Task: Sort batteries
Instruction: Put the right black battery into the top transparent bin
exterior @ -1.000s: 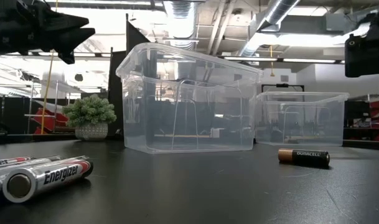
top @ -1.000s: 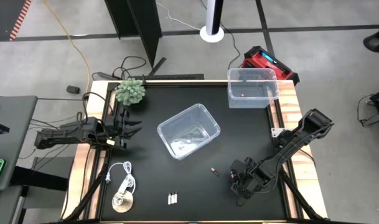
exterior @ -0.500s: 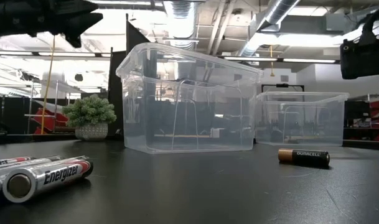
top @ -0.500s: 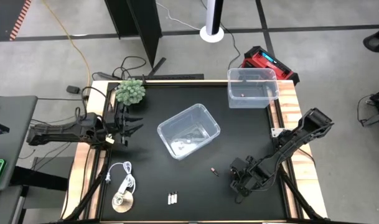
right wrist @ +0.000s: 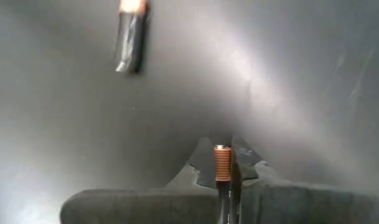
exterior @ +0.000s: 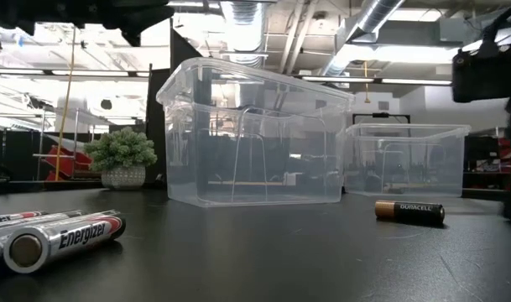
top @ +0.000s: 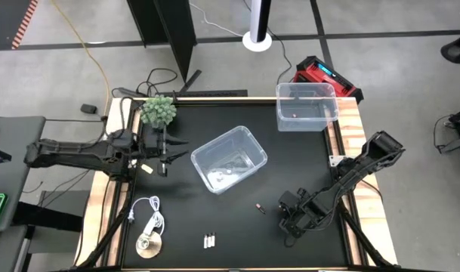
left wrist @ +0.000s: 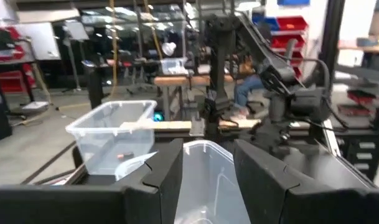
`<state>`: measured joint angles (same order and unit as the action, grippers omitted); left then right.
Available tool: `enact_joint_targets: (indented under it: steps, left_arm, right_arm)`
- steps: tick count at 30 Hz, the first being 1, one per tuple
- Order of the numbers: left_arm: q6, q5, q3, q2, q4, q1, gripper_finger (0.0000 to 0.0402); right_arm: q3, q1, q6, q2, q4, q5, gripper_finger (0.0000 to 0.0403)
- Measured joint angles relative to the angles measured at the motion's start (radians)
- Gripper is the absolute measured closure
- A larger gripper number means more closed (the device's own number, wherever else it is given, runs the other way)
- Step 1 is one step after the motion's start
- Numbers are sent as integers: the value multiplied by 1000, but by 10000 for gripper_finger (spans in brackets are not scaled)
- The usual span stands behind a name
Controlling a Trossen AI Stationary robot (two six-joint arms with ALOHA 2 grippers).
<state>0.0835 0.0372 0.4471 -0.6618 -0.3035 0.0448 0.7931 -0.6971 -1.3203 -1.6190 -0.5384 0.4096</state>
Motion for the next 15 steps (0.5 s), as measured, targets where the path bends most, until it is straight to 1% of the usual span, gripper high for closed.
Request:
enact_joint_targets:
  steps: [4, 8, 11, 13, 15]
  left_arm:
    - [11, -15, 29, -82, -3, -1, 265]
    - [10, -15, 36, -141, -9, -3, 265]
    - [9, -15, 36, -173, -11, -14, 265]
    - [9, -15, 36, -189, -14, -26, 265]
    - [6, -15, 36, -200, -19, -39, 265]
  right_arm:
    - [-4, 3, 27, 30, -25, 84, 400]
    - [-4, 16, 62, 62, -50, 101, 401]
    - [-2, 40, 112, 99, -41, 135, 401]
    - [-1, 57, 143, 114, -49, 135, 401]
    - [-2, 68, 213, 128, -50, 125, 402]
